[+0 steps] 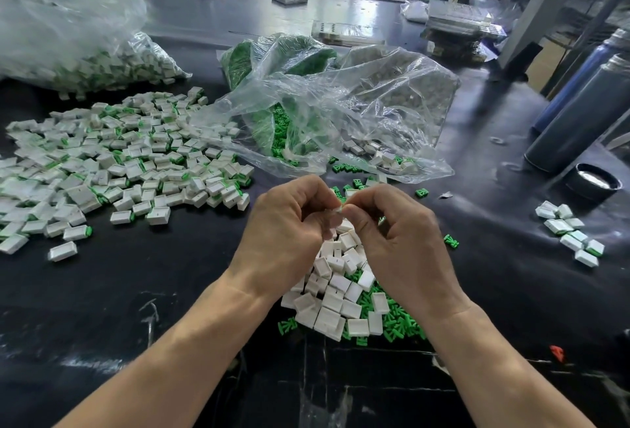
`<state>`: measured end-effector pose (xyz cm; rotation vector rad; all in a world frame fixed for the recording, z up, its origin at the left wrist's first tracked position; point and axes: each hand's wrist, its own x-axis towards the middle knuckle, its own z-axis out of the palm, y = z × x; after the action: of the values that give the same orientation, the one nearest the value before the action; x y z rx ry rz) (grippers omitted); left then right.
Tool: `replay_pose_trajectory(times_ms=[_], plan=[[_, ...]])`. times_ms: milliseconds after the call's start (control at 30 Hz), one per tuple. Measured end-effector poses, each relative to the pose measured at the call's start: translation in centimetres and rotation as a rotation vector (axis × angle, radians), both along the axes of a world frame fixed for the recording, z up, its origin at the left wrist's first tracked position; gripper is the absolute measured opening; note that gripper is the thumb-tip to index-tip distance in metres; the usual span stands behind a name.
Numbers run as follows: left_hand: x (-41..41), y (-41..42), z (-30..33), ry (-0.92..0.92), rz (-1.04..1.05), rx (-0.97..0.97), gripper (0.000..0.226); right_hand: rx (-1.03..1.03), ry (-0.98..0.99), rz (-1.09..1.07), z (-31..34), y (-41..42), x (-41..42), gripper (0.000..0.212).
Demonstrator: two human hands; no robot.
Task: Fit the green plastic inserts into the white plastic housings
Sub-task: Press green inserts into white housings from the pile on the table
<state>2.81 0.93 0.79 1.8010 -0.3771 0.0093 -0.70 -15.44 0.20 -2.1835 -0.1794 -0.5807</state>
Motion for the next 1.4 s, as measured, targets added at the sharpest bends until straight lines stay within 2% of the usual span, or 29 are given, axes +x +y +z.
replay_pose_trajectory(times_ms=[100, 300, 400, 500, 600, 967, 1133, 1400], plan=[[0.0, 0.0, 0.0, 0.034, 0.003, -0.066, 0.019, 0.076, 0.025, 0.002, -0.2, 0.1, 0.1, 0.003], [0.1, -0.4, 0.4, 0.134, -0.025, -0.197, 0.010, 0.460, 0.150, 0.051, 0.0, 0.1, 0.2, 0.015], [0.1, -0.5, 0.4, 0.099, -0.042, -0.144, 0.009, 0.615, 0.238, 0.058, 0.2, 0.0, 0.2, 0.046], [-0.2, -0.6, 0.6, 0.122, -0.077, -0.120, 0.006, 0.596, 0.401, 0.086, 0.0, 0.4, 0.0, 0.074], [-0.5, -0.8, 0.8, 0.203, -0.172, -0.213, 0.007, 0.556, 0.468, 0.093, -0.2, 0.9, -0.1, 0.087], [-0.7, -1.4, 0.3, 0.235, -0.258, -0.297, 0.007, 0.599, 0.406, 0.044, 0.2, 1.8, -0.2, 0.064], [-0.9, -1.7, 0.3, 0.246, -0.257, -0.340, 0.004, 0.513, 0.339, -0.002, -0.4, 1.9, 0.2, 0.055], [-0.9, -1.6, 0.5, 0.227, -0.235, -0.299, 0.006, 0.605, 0.310, 0.003, -0.2, 2.1, -0.1, 0.059]])
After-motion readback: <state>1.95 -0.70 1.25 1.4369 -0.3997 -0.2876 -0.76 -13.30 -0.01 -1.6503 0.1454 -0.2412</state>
